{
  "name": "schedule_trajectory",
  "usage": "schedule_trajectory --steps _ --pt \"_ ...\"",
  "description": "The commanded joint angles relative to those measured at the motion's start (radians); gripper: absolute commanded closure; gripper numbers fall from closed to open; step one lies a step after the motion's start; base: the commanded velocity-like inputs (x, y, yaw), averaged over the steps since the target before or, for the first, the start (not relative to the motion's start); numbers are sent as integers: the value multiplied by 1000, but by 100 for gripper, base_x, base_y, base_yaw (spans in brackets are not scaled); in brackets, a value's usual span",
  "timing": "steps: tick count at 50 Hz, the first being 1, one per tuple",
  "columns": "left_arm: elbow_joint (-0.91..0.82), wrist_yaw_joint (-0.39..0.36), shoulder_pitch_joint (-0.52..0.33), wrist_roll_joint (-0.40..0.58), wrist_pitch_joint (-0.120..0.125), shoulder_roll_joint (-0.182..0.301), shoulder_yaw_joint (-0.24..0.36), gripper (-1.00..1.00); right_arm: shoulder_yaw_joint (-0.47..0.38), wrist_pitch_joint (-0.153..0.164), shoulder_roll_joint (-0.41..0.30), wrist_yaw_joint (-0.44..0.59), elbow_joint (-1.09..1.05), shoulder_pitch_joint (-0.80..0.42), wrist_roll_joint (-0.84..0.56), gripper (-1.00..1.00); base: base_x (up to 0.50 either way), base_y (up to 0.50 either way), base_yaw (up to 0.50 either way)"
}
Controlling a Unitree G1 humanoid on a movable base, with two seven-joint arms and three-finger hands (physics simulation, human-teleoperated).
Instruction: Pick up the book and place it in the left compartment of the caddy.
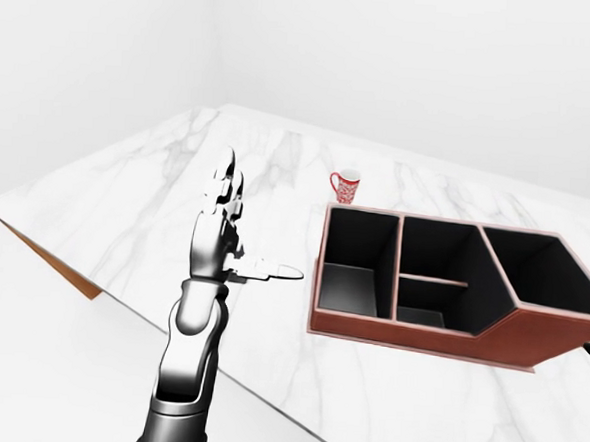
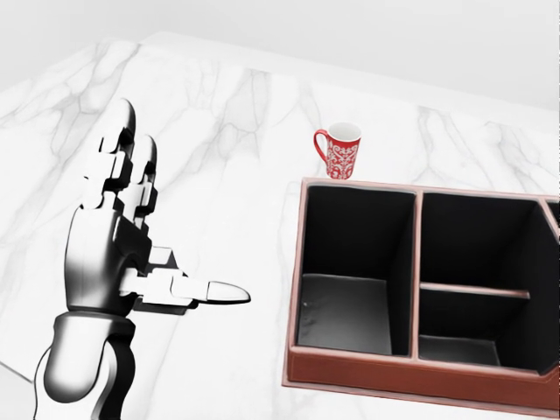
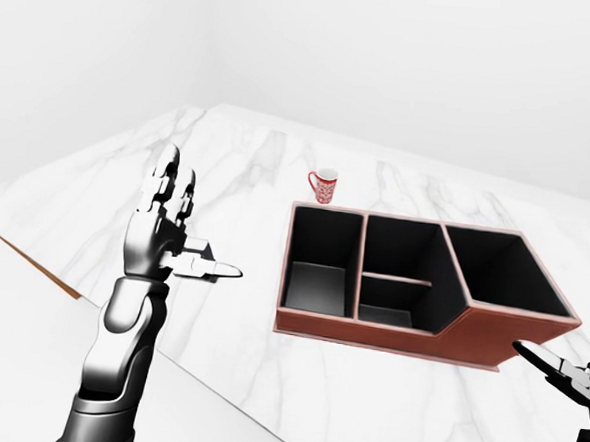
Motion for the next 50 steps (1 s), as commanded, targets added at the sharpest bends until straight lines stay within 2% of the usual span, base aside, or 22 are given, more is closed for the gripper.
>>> schedule_trajectory --steps 1,10,12,15,17,20,21,22,23,24,25,28,29,30,32,35,37,40,42,45,48,50 --pt "-17 3 -5 3 20 1 0 -100 -3 0 4 8 -7 2 -2 -100 7 4 0" --pt "4 10 0 18 4 1 0 -100 1 0 1 1 8 -5 -5 -100 9 5 0" --pt "16 47 -8 66 -4 9 12 -100 1 0 4 5 -2 1 1 -100 0 0 0" --pt "46 110 -13 172 -46 26 23 -100 0 0 6 5 -6 0 -1 -100 0 0 0" --pt "65 124 -17 208 -51 29 27 -100 0 0 7 5 -12 3 0 -100 0 0 0" --pt "88 157 -32 246 -40 32 40 -100 0 0 8 7 -11 3 -2 -100 0 0 0" --pt "98 171 -36 260 -63 36 44 -100 1 0 7 7 -6 0 -4 -100 0 0 0" --pt "102 179 -40 269 -56 37 48 -100 2 0 6 6 -4 0 -4 -100 0 0 0" --pt "119 251 -57 354 -44 43 57 -100 2 0 6 7 -3 1 -5 -100 0 0 0" --pt "120 255 -58 358 -43 44 57 -100 3 0 6 7 -3 1 -5 -100 0 0 0" --pt "109 280 -68 400 -19 48 60 -100 3 0 6 5 -4 0 -3 -100 0 0 0" --pt "107 306 -81 453 -3 54 59 -100 3 0 8 4 -11 3 -5 -100 0 0 0" --pt "101 319 -87 492 22 56 57 -100 1 0 9 5 -14 4 -3 -100 0 0 0" --pt "101 319 -88 495 23 56 57 -100 1 0 9 5 -14 4 -3 -100 0 0 0" --pt "105 354 -92 580 37 63 47 -100 1 0 8 5 -8 2 -4 -100 0 0 0" --pt "110 365 -94 637 37 61 43 -100 4 0 9 7 -6 2 -6 -100 0 0 0" --pt "107 377 -91 755 37 71 12 -100 4 0 9 7 -5 2 -5 -100 0 0 0" --pt "99 360 -89 784 37 52 13 -100 4 0 8 6 -5 3 -5 -100 0 0 0" --pt "92 370 -87 869 37 53 6 -100 5 0 8 6 -4 3 -5 -100 0 0 0" --pt "85 356 -87 907 37 53 5 -100 3 0 11 7 -9 3 -6 -100 0 0 0" --pt "75 351 -84 956 37 55 1 -100 4 0 10 8 -5 3 -7 -100 0 0 0" --pt "109 343 -96 1037 37 77 -8 -100 5 0 9 7 -3 2 -7 -100 0 0 0"
